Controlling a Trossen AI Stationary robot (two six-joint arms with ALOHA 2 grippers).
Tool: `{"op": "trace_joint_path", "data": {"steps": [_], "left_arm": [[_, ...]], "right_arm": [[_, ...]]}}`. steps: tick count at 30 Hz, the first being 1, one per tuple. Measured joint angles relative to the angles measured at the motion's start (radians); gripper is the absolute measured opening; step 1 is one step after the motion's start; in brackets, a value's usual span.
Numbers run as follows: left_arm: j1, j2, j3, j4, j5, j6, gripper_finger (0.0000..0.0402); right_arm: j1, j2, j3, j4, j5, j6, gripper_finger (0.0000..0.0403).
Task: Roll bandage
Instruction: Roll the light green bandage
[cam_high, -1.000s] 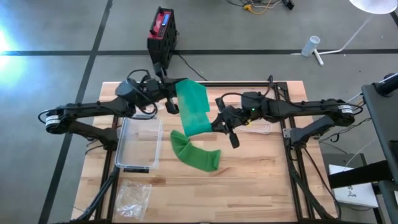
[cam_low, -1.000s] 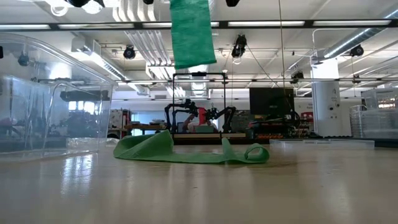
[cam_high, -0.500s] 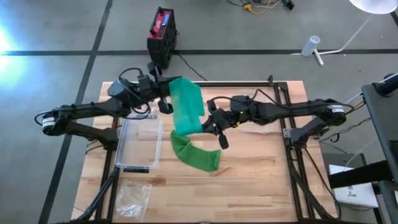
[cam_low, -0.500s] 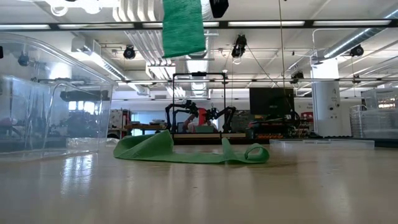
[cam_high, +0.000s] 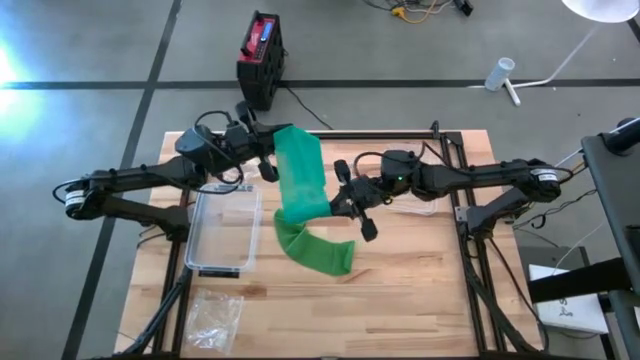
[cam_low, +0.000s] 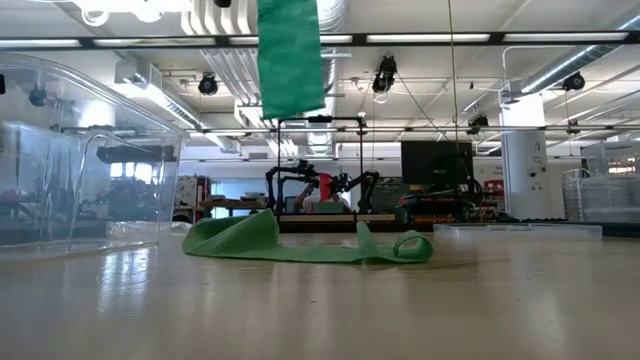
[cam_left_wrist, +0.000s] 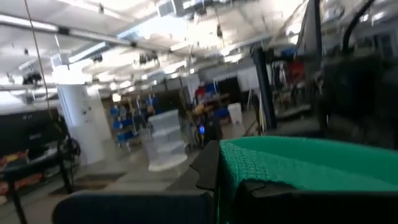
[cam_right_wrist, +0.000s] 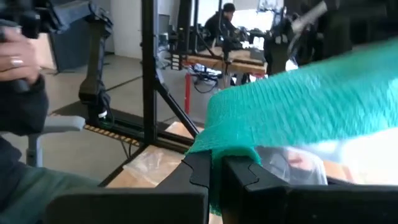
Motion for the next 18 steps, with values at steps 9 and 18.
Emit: {"op": "trace_joint_path", "data": {"steps": [9,18], "left_arm": [[0.0,-0.003,0.0,-0.109,-0.006,-0.018,0.0],[-0.002,0.066,0.0,-0.156,0.052,-0.082,0.0]], "right_arm": [[0.005,-0.08,-0.001,0.011,0.001,-0.037,0.0003],[0.004,-0.115,-0.002,0.111,0.005,-0.059,0.0003]]}}
